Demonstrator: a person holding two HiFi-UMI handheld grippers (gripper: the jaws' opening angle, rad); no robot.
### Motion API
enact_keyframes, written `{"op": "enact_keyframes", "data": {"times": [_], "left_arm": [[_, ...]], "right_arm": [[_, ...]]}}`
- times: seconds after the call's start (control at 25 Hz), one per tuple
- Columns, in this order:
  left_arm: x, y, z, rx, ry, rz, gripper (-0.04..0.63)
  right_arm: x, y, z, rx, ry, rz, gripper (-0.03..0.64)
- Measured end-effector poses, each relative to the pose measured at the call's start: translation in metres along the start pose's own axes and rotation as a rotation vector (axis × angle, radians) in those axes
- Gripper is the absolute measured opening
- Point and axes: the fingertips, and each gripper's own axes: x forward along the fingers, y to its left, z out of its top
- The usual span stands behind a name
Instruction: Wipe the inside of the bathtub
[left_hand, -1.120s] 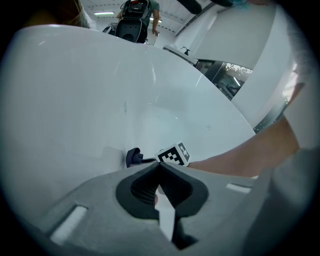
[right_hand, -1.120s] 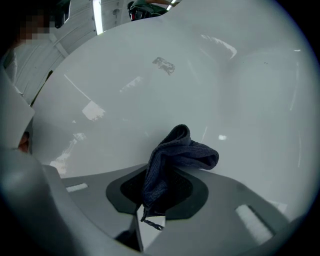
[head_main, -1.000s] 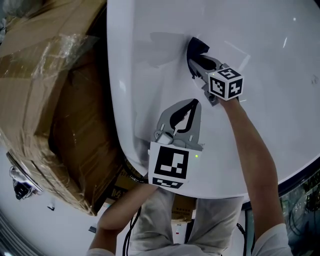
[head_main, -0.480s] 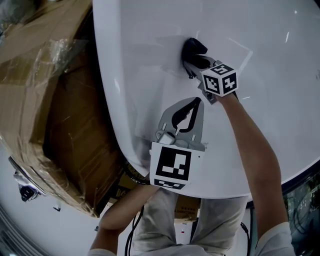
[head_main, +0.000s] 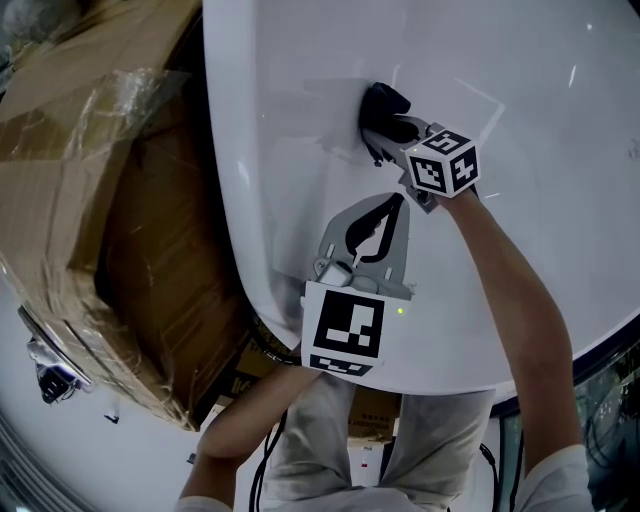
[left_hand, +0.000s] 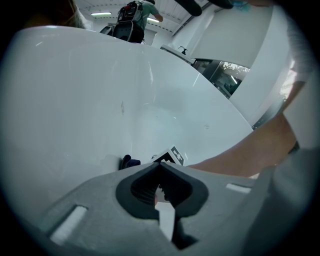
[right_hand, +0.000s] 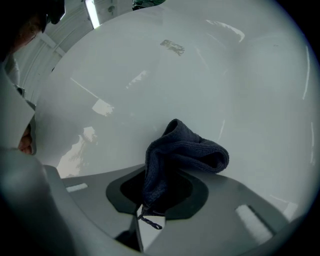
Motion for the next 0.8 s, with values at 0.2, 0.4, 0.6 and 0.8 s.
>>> {"op": "enact_keyframes", "data": {"times": [0.2,0.4,0.6,0.8], "left_arm": [[-0.004,-0.005,0.004,-0.004,-0.006,-0.002,-0.002],[-0.009,-0.014,0.007,0.008,-0.007,-0.018,-0.002],[-0.014,-0.015,0.013,0.012,-0.015,-0.018,-0.002],[-0.022,-0.015,0.014,0.014,-0.006,-0.012,-0.002]], "right_arm": [[-0.005,0.020,0.012,-0.021,-0.019,0.040,0.074],[-0.010,0.034,0.016,-0.017,-0.035,0.050,0.074],[-0.016,0.050,0.023,-0.027,-0.051,0.069,0.074],[-0.022,0.067,0.029,-0.016,-0.073,0.096,0.074]]}}
